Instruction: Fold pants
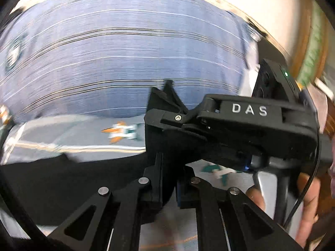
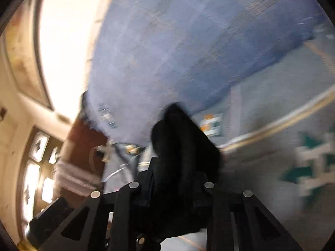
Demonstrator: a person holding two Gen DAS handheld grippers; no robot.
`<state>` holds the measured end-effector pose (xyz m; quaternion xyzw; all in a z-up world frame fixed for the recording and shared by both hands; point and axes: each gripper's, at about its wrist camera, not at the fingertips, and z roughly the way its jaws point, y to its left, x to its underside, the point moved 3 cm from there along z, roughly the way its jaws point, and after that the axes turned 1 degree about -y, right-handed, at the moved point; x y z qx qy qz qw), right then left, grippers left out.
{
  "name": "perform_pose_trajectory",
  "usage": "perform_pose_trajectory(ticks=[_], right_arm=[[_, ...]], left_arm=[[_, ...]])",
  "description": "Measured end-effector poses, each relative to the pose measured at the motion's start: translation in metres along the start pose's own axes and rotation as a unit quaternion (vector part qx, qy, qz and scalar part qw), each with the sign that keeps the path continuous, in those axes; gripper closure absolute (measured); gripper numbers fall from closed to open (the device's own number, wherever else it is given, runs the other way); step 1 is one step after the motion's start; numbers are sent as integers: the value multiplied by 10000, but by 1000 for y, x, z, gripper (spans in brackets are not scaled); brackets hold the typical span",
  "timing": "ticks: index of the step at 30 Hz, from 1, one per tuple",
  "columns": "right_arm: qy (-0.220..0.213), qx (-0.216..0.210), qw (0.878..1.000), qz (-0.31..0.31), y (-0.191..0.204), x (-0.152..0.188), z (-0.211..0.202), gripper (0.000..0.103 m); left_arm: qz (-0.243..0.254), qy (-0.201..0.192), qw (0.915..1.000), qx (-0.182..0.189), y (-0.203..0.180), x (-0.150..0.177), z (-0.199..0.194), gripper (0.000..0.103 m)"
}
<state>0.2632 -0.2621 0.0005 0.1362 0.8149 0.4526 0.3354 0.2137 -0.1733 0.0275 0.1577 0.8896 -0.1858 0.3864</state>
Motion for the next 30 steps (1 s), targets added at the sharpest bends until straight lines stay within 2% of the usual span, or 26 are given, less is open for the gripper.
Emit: perform_pose_trajectory(ticks=[4, 6, 7, 8, 9, 10, 11, 12, 14, 15, 16, 18, 20, 21, 22, 23, 24, 25, 26, 28, 30], right_arm=[[425, -150, 9978, -479, 34, 32, 55, 78], [700, -48, 9964, -466, 32, 50, 82, 76], [872, 64, 9955, -371, 24, 59, 97, 72], [1072, 177, 9937, -267, 17, 66, 111, 64], [1296, 230, 9912, -156, 8, 71, 122, 49], [1424, 259, 9894, -100, 1, 74, 127, 48], [1367, 232, 9903, -62, 0, 72, 127, 48], [1237, 141, 9922, 17, 0, 68, 120, 48], [865, -5, 9963, 10, 5, 56, 96, 31], [574, 45, 9983, -131, 9, 50, 81, 16], [228, 277, 9990, -263, 9, 43, 63, 9], [-63, 601, 9980, -178, 5, 37, 46, 9], [-165, 753, 9970, 119, -11, 37, 36, 9], [-204, 879, 9956, 244, -19, 37, 30, 10], [-180, 1119, 9931, 313, -27, 37, 29, 10], [-110, 1410, 9894, 320, -32, 37, 29, 12], [73, 1804, 9832, 274, -38, 39, 33, 17], [185, 1966, 9801, 199, -40, 41, 36, 21], [219, 1978, 9798, 180, -42, 44, 36, 22], [362, 1854, 9819, 144, -40, 47, 42, 23], [527, 1942, 9795, 84, -40, 51, 50, 23]], left_arm=[[-608, 43, 9981, -42, 63, 19, -18, 94], [-1007, 261, 9946, 23, 95, 34, -7, 94], [-1218, 395, 9918, 22, 109, 43, 1, 93], [-1643, 716, 9838, -32, 128, 56, 15, 93], [-1945, 969, 9761, -20, 139, 63, 23, 92], [-2357, 1237, 9638, 157, 150, 71, 31, 89], [-2725, 1277, 9527, 424, 159, 75, 31, 88], [-2798, 1265, 9503, 515, 163, 73, 28, 87], [-2604, 1108, 9580, 462, 161, 63, 18, 76], [-2498, 910, 9631, 409, 161, 59, 12, 66], [-2450, 817, 9655, 345, 163, 54, 10, 61], [-2433, 765, 9664, 311, 164, 53, 9, 61], [-2513, 697, 9646, 387, 166, 52, 10, 62], [-2519, 644, 9648, 385, 167, 52, 9, 69], [-2418, 656, 9674, 373, 165, 51, 8, 94], [-2228, 716, 9716, 340, 161, 51, 10, 93], [-2252, 626, 9713, 442, 161, 50, 5, 93], [-2323, 419, 9689, 744, 160, 45, -4, 93], [-2255, 287, 9704, 817, 158, 41, -11, 93], [-2062, 79, 9769, 559, 162, 35, -17, 93], [-2181, 516, 9744, 146, 176, 45, 2, 93]])
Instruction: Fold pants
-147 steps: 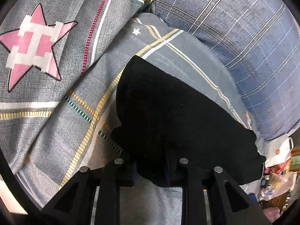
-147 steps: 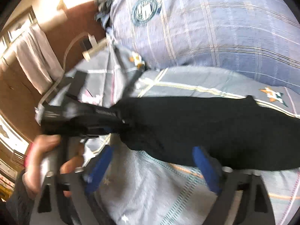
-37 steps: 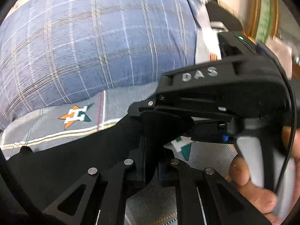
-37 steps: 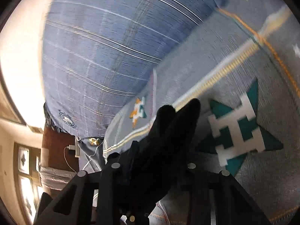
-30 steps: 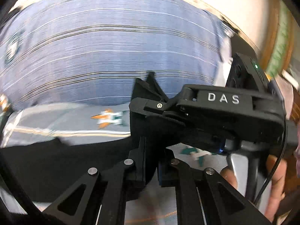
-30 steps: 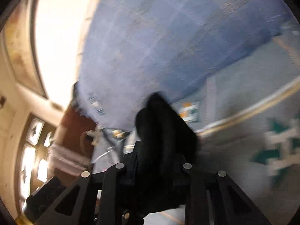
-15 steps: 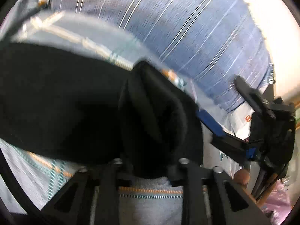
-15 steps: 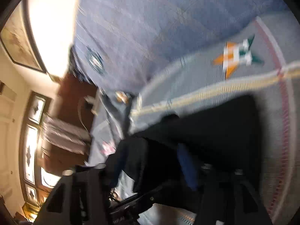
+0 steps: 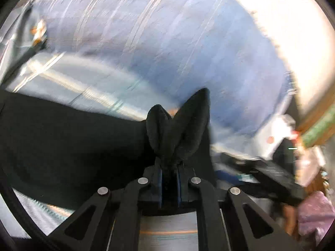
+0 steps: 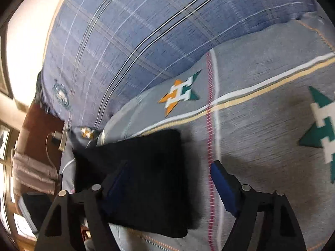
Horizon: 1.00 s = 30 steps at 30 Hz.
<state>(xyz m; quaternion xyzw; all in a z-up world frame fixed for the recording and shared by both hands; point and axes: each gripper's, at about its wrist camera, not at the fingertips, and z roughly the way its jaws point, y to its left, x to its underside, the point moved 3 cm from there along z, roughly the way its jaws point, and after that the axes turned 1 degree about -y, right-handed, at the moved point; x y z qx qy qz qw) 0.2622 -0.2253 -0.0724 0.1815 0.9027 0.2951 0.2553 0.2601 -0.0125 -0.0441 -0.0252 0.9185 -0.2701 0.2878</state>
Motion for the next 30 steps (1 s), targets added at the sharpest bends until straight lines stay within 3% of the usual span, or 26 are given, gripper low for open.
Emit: perform_pose_trajectory(ticks=[2, 5, 7, 10, 15, 17, 19, 24, 27, 30], right_arm=[[193, 89, 9998, -18, 2, 4, 13, 24], [181, 325, 9987, -336, 15, 7, 17, 25], [228, 258, 9987, -378, 14, 9, 16, 31], [462, 271, 9972, -521, 19, 16, 24, 32], [509, 871, 9876, -1204, 39, 27, 30, 33], [514, 946, 9843, -1400, 44, 30, 33, 54], [425, 1119, 9802, -1580, 48, 33, 32, 58], [265, 1157, 9765, -1799, 57, 35, 23, 78], [44, 1090, 9760, -1883, 63, 35, 7, 82], [-396, 676, 9826, -1683, 59, 35, -36, 83]], left_arm=[[-242, 302, 9989, -249, 17, 10, 12, 93], [-28, 295, 9985, -450, 11, 11, 12, 92], [7, 287, 9980, -558, 9, 15, 10, 91], [97, 332, 9969, -714, 9, 14, 17, 89], [127, 332, 9963, -783, 12, 11, 19, 88], [184, 324, 9960, -814, 12, 10, 20, 88], [236, 321, 9957, -834, 11, 11, 19, 89], [107, 344, 9969, -700, 9, 8, 18, 92], [213, 402, 9976, -530, -7, 10, 17, 93], [288, 457, 9985, -109, -33, 16, 9, 93]])
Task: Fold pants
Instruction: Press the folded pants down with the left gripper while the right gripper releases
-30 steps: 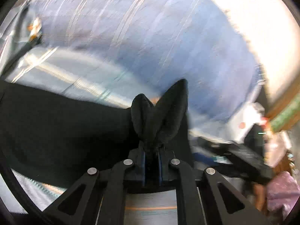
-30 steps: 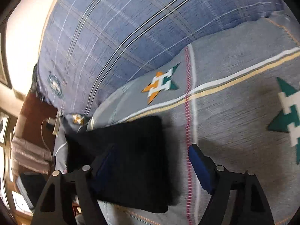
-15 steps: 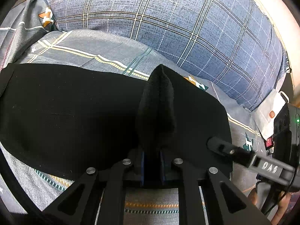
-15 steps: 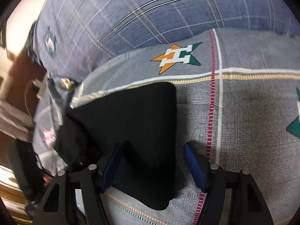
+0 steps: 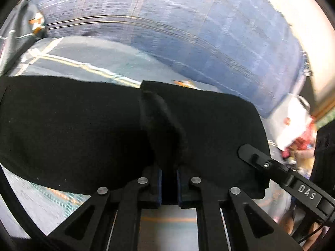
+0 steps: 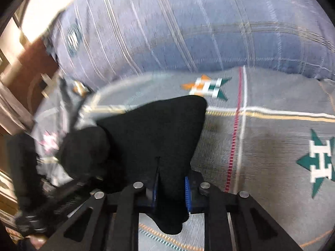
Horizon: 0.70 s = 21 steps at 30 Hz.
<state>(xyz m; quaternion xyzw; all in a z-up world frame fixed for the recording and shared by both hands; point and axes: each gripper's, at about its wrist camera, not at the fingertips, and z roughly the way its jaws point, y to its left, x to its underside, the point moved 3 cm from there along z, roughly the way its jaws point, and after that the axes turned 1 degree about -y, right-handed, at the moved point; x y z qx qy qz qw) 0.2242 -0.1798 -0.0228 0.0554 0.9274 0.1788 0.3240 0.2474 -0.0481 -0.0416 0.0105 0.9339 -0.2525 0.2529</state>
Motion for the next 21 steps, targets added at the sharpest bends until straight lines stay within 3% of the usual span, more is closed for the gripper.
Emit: perform_pose_trajectory(ticks=[2, 4, 6, 8, 10, 11, 15, 18, 21], right_arm=[[-336, -16, 9992, 209, -16, 9, -32, 83], [-451, 85, 9976, 514, -41, 21, -47, 83], [-312, 140, 9959, 841, -60, 26, -41, 83], [142, 216, 9940, 1065, -73, 30, -18, 82], [551, 639, 9901, 1118, -78, 36, 5, 71], [554, 727, 9902, 1057, -77, 36, 5, 68], [-36, 867, 9905, 1066, -76, 23, -20, 36], [-688, 659, 9891, 1124, -72, 12, -42, 25], [-822, 89, 9904, 1107, -61, 7, -37, 25]], left_arm=[[163, 10, 9995, 253, -20, 5, -6, 93], [299, 186, 9991, 248, -34, 14, 1, 92], [319, 409, 9986, 90, -32, 20, 22, 92], [135, 609, 9981, 8, -20, 26, 36, 92], [172, 525, 9982, 253, -14, 26, 32, 91], [187, 523, 9980, 313, -12, 27, 31, 91], [139, 530, 9968, 577, 0, 29, 29, 87], [22, 546, 9964, 651, 2, 29, 30, 87], [-61, 575, 9960, 679, 0, 29, 31, 86]])
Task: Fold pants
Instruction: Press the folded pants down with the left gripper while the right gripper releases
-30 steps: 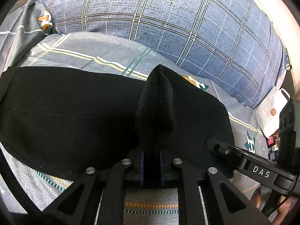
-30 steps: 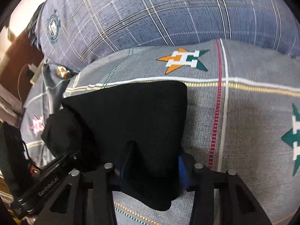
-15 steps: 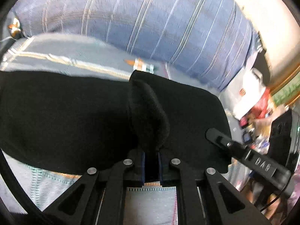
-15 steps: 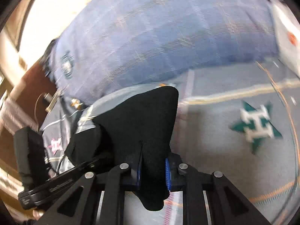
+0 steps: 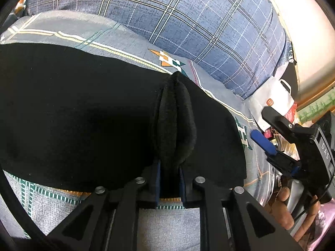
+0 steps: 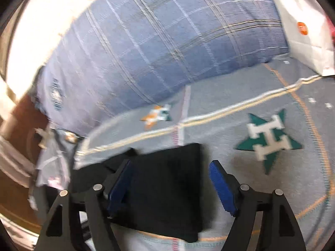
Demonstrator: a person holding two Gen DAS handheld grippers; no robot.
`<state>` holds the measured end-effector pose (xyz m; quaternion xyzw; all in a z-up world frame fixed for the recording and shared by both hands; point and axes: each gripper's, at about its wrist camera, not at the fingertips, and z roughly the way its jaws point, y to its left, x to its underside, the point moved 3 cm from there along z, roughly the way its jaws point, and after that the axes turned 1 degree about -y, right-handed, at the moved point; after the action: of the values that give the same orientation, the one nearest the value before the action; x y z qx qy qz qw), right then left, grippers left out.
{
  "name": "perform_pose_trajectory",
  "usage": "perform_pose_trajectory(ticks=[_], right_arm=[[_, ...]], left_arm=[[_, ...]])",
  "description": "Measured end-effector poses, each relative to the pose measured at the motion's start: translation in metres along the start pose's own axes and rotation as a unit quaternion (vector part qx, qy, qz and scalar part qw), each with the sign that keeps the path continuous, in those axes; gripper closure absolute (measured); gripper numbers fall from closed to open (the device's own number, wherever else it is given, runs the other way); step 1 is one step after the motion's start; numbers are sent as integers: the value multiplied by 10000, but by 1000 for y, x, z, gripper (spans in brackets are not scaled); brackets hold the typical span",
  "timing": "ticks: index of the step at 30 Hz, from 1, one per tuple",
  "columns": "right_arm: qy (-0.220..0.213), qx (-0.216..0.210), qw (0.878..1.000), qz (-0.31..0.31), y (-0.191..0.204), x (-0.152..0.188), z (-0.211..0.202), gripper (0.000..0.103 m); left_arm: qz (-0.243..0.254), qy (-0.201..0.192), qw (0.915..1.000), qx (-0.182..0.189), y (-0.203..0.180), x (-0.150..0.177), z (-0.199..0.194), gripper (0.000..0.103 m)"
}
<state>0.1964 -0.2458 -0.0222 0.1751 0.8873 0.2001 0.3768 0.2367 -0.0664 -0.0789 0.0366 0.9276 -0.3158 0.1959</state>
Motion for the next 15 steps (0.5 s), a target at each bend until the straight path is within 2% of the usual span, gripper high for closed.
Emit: perform_pose_trajectory(ticks=[1, 2, 3, 4, 5, 6, 9, 11, 13, 14, 15], right_arm=[[136, 55, 9999, -81, 4, 0, 11, 25], [299, 301, 9989, -193, 4, 2, 21, 25], [507, 640, 9961, -326, 4, 6, 32, 25], [868, 1327, 9857, -563, 0, 14, 51, 25], [1087, 1679, 9773, -706, -3, 21, 63, 25], [970, 1671, 9783, -752, 0, 21, 62, 23], [524, 1078, 9903, -700, 12, 12, 44, 23], [72, 946, 9934, -646, 14, 10, 26, 23], [-272, 861, 9942, -580, 14, 11, 7, 23], [-384, 808, 9947, -510, 13, 14, -2, 23], [-438, 749, 9952, -446, 13, 17, -6, 22]], left_arm=[[-72, 39, 9999, 60, 2, -1, 1, 86], [-122, 83, 9998, 101, 4, -2, 1, 86], [-141, 110, 9998, 132, 6, -1, 1, 86], [-160, 129, 9997, 164, 7, -1, 1, 86], [-147, 145, 9996, 176, 7, -1, 2, 86], [-126, 135, 9997, 185, 7, -1, 1, 86], [-138, 147, 9997, 154, 5, -1, -4, 85], [-110, 55, 9999, 8, 0, 0, -18, 74], [164, -208, 9996, -107, -5, 0, -41, 33], [301, -335, 9988, -214, -5, 1, -54, 27], [374, -485, 9977, -306, -3, 2, -65, 26]])
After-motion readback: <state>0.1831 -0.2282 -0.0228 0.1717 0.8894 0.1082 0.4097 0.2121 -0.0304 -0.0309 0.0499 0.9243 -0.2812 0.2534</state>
